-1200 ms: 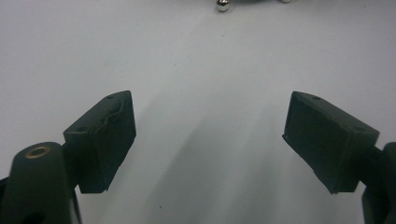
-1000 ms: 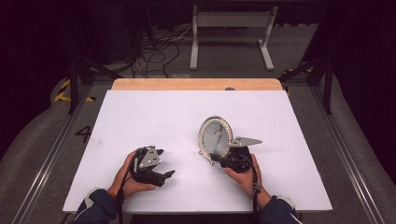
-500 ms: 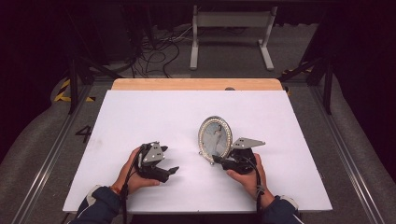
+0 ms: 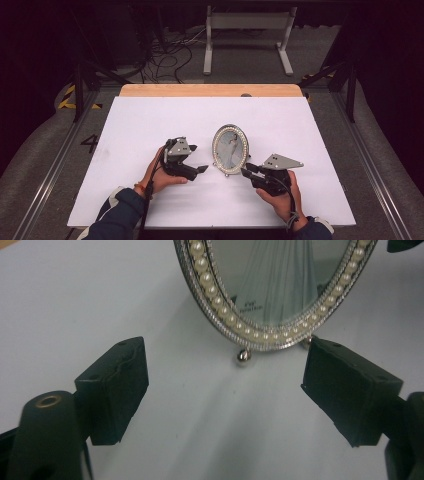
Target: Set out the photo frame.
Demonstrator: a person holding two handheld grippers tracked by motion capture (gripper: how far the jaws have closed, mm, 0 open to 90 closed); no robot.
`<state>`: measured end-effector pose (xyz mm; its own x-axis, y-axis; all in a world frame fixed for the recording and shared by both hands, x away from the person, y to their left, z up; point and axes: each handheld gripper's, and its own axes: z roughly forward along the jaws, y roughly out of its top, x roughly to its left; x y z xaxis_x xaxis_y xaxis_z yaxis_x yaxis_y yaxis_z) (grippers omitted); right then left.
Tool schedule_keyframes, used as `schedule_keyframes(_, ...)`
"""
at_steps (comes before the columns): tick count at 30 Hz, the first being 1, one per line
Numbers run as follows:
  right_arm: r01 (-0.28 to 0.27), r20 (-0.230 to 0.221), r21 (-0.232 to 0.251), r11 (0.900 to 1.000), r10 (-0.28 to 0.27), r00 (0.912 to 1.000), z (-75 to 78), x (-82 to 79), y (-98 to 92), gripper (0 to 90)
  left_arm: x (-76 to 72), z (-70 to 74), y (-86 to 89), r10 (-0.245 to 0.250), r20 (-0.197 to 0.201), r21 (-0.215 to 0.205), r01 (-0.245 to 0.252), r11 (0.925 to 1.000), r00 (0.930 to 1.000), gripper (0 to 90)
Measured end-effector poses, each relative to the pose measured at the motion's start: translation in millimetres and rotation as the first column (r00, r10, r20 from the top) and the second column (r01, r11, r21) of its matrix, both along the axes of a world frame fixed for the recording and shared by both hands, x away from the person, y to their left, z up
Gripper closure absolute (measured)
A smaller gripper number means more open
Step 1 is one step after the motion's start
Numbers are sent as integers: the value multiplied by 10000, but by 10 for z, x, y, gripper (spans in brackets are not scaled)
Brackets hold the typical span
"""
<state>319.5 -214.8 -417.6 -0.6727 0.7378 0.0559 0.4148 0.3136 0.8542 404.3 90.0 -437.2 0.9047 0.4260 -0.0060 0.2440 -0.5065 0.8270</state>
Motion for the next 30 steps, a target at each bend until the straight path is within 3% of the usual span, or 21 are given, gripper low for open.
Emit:
schedule_keyframes(1, 43, 198, 75, 10000, -45, 9998, 31, -18, -26, 743, 26, 6, -31, -36, -39, -76, 36, 10000, 10000, 205)
schedule_keyframes(11, 233, 513, 395, 9989, -253, 9984, 44, -21, -24, 808, 190, -14, -296, -429, -257, -346, 420, 9985, 9988, 217)
schedule_keyframes(16, 264, 514, 417, 9988, -285, 9983, 31, -14, -7, 812, 224, -52, -357, -636, -725, -567, 596, 9966, 9953, 233)
schedule_keyframes(20, 257, 581, 424, 9988, -282, 9979, 32, -19, 9, 832, 218, -64, -374, -765, -755, -487, 729, 9961, 9942, 265)
schedule_keyframes(30, 360, 599, 484, 9982, -389, 9974, 35, 6, 5, 835, 247, -65, -285, -782, -1034, -738, 708, 9948, 9916, 393)
